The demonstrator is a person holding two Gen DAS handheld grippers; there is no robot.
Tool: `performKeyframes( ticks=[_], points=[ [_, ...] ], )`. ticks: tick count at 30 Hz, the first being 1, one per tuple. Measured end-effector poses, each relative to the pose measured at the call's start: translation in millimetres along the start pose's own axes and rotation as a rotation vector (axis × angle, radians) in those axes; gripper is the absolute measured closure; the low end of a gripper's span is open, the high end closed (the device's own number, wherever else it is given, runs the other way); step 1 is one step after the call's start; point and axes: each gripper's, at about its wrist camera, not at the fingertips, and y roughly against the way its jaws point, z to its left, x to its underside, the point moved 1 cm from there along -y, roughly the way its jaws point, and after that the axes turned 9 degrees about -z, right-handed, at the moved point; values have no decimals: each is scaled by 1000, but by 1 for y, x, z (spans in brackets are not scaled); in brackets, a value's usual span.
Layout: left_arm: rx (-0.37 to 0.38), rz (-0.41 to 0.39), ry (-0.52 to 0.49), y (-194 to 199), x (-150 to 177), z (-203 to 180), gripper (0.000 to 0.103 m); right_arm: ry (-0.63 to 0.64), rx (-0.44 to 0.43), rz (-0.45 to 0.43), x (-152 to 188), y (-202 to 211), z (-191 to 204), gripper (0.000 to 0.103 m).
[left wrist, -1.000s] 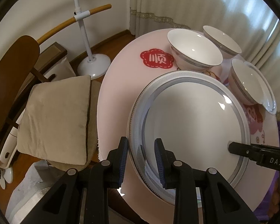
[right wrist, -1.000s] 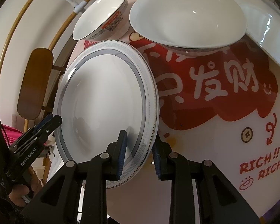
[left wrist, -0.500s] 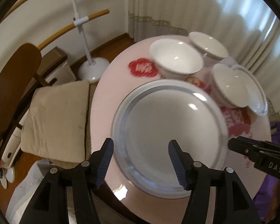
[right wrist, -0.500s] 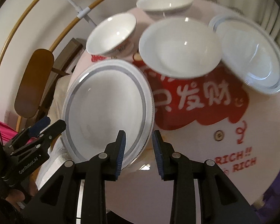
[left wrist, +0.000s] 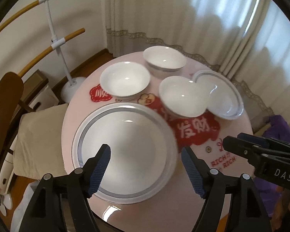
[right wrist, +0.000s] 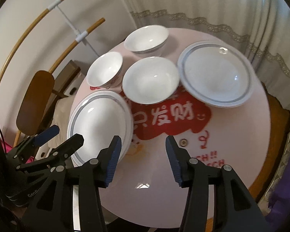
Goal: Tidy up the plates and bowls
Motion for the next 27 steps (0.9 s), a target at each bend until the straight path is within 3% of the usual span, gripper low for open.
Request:
performKeyframes(
  ticks=[6,9,16,27],
  points=[
    [7,-14,6,22,-3,-9,30,-29,14,-29,2,27,-16,48],
    [-1,-24,22,30,-5,-16,29,-29,18,-54,-4,39,-26,38],
    [-56,-7,95,24,-16,-39,29,10,-22,-63,-24,47,-62,36],
    [-226,-21,332,9,-19,-139,29,234,-157,23,-75,39,-145,36]
  ],
)
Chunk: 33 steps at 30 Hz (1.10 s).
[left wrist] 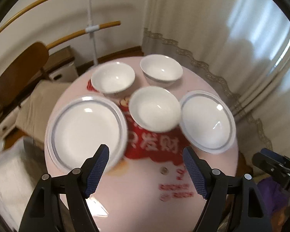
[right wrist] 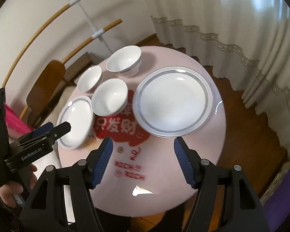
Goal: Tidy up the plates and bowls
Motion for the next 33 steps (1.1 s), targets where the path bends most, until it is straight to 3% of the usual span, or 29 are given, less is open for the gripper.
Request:
performKeyframes(
  ticks=[8,14,21,28,33],
  points=[
    [-37,1,-18,18,13,-49,28,18,-65,23,-7,-2,-26,35],
    [12,41,11,5,13,-50,28,58,-54,31,-18,-9,-24,34],
    [-9,86,46,-25,7,-45,28,88,-53,51,-36,-29,-31,34],
    [-81,122,184,-68,2,-52,28,160,-72,108,-77,-74,-62,34],
    [-171,145,370,-110,3,-77,28,300,-131,200,-113,-119,-90,34]
  ],
)
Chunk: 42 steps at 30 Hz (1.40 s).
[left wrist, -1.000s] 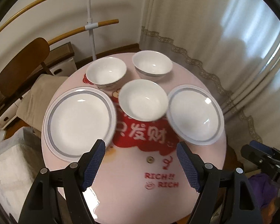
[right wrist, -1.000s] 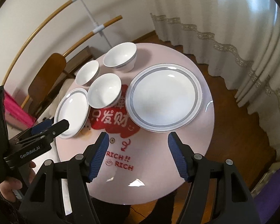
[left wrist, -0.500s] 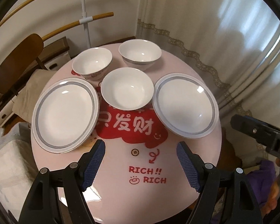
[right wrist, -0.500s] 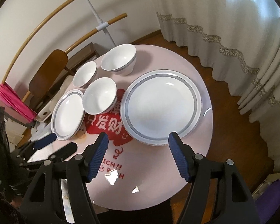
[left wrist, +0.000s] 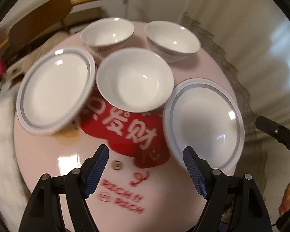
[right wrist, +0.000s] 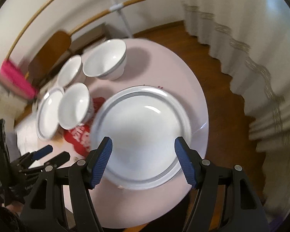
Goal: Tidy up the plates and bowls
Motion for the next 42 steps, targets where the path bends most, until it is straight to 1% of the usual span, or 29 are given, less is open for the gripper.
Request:
performKeyframes(
  ticks=[2,3,5,8,12,14,17,19,21,22,24,25,26,27,28,31,33,35,40,41,42],
  points=[
    [-24,-4,56,-11,5,-10,28,52,-23,29,-8,-11,-9,34],
    [-44,4,77,-17,7,-14,28,98,-40,53,-13,-20,-14,34],
    [-87,15,133,-28,13,-19,28,146,-61,77,-16,-31,-21,34],
    [-112,19,214,-40,19,-23,28,165,-85,112,-18,-46,-30,34],
    [-142,26,243,-57,25,-31,29,191,-113,162,-16,-66,-43,34],
    [-146,22,258,-62,30,-29,29,187,-139,185,-18,-76,-49,34],
    [-154,28,273,-73,32,-32,31,178,-146,206,-20,-89,-59,34],
    [-148,24,279,-78,31,-34,34,167,-166,222,-21,-95,-63,34],
    [-153,24,278,-82,31,-34,42,172,-186,236,-22,-102,-66,35],
    [-154,26,280,-84,31,-34,42,175,-193,242,-22,-104,-65,35],
    [-157,9,281,-85,29,-32,44,185,-202,250,-23,-108,-63,39],
    [-154,8,280,-86,28,-33,46,187,-208,253,-24,-110,-63,44],
    [-144,2,280,-86,27,-33,53,187,-213,257,-24,-112,-62,51],
    [-134,0,279,-86,26,-33,57,188,-220,266,-24,-115,-62,54],
    [-128,1,275,-87,24,-34,57,188,-227,270,-25,-117,-62,58],
    [-122,-1,263,-89,21,-35,59,183,-244,272,-26,-121,-62,58],
    [-115,-5,264,-89,20,-34,60,165,-261,272,-28,-122,-64,61],
    [-103,-11,265,-90,20,-32,61,148,-273,274,-29,-124,-68,67],
    [-79,-25,264,-92,18,-27,63,117,-311,272,-29,-128,-77,73],
    [-81,-25,261,-92,19,-28,65,116,-313,270,-29,-128,-79,74],
    [-83,-25,257,-91,19,-29,71,112,-315,268,-28,-128,-80,75]
  ],
)
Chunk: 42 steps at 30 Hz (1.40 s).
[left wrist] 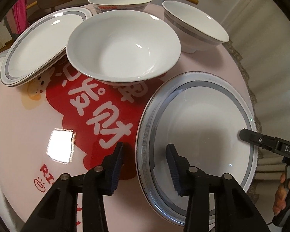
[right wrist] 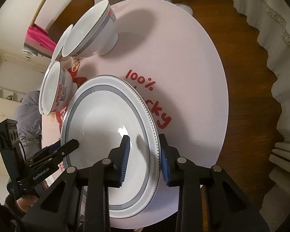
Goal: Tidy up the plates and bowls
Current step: 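Close the left tool on a plate rim while the right tool grips another plate, then lift and carry the left tool's plate toward the stack while the right tool carries its plate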
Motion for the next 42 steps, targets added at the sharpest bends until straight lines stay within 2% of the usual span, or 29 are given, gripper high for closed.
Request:
performKeyframes(
  ticks=[1,13,21,28,36,42],
  points=[
    [14,3,-3,0,0,-1,78,-2,0,-1,0,1,1,78],
    [14,1,15,3,6,3,78,-36,-64,13,6,0,0,82],
    [5,16,47,29,21,28,81,9,-101,80,27,-11,26,82],
    [-4,23,31,51,28,54,81,10,-109,105,45,-25,55,83],
    [45,24,-44,70,19,87,81,-39,-73,77,64,-35,90,83],
    [133,53,-193,73,4,123,81,-147,-23,-7,88,-39,120,83]
  ],
)
